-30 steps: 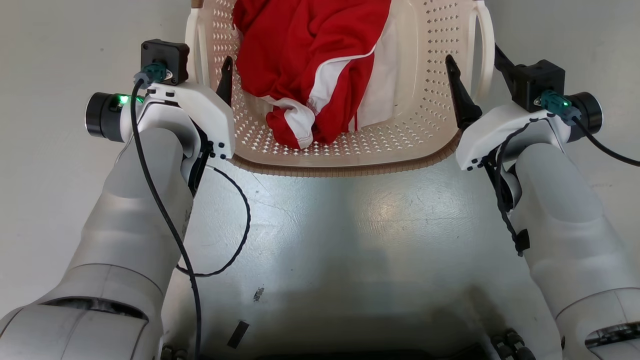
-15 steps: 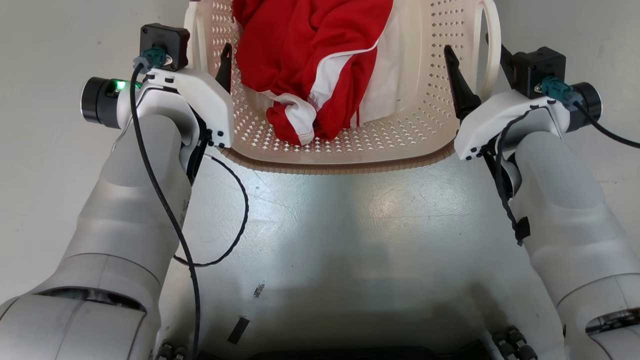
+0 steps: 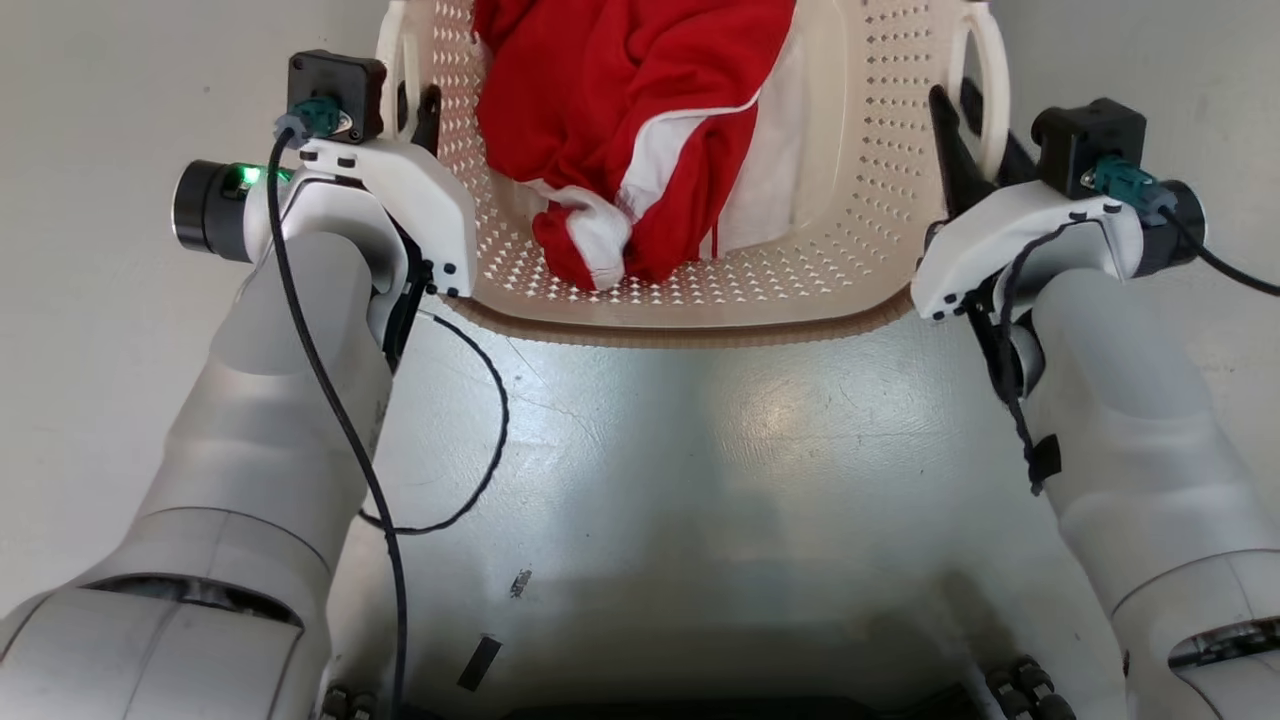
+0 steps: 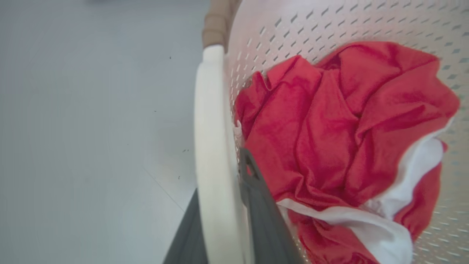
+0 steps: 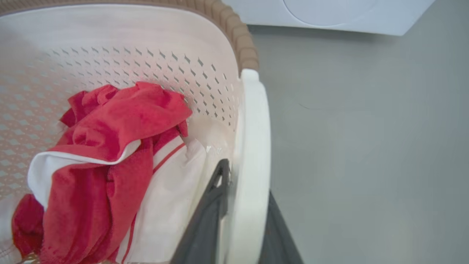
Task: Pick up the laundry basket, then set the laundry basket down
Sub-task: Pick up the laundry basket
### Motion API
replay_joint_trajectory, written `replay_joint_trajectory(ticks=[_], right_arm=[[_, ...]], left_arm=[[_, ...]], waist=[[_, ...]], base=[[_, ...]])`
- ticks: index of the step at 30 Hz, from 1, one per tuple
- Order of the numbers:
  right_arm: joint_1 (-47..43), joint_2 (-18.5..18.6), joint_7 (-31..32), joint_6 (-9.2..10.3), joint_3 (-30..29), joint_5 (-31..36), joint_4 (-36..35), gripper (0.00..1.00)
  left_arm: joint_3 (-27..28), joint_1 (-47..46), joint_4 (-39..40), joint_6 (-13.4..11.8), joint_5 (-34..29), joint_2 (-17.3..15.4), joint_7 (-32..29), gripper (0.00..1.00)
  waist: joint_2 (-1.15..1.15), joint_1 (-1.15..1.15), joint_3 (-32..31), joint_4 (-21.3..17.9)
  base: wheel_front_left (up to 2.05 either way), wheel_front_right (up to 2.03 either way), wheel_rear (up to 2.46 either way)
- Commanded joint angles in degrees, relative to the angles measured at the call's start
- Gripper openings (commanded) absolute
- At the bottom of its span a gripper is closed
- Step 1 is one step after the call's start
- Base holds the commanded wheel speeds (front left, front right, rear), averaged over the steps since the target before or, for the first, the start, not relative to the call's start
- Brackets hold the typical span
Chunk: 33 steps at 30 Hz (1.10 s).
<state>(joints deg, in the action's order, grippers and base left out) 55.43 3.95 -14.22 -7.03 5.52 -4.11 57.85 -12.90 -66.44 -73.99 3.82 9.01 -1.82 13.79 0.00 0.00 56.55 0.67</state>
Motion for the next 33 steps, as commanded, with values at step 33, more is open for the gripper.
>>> replay_joint_trajectory(ticks=[33], right_arm=[[-17.66, -1.07, 7.88, -0.46, 21.61, -17.24, 9.03, 0.0]], left_arm=[[-5.15, 24.53, 0.06, -1.46, 8.69, -1.07, -3.12, 0.0]], waist=[[0.0, 0.0, -30.36, -1.33]], base=[[0.0, 0.0, 0.0]])
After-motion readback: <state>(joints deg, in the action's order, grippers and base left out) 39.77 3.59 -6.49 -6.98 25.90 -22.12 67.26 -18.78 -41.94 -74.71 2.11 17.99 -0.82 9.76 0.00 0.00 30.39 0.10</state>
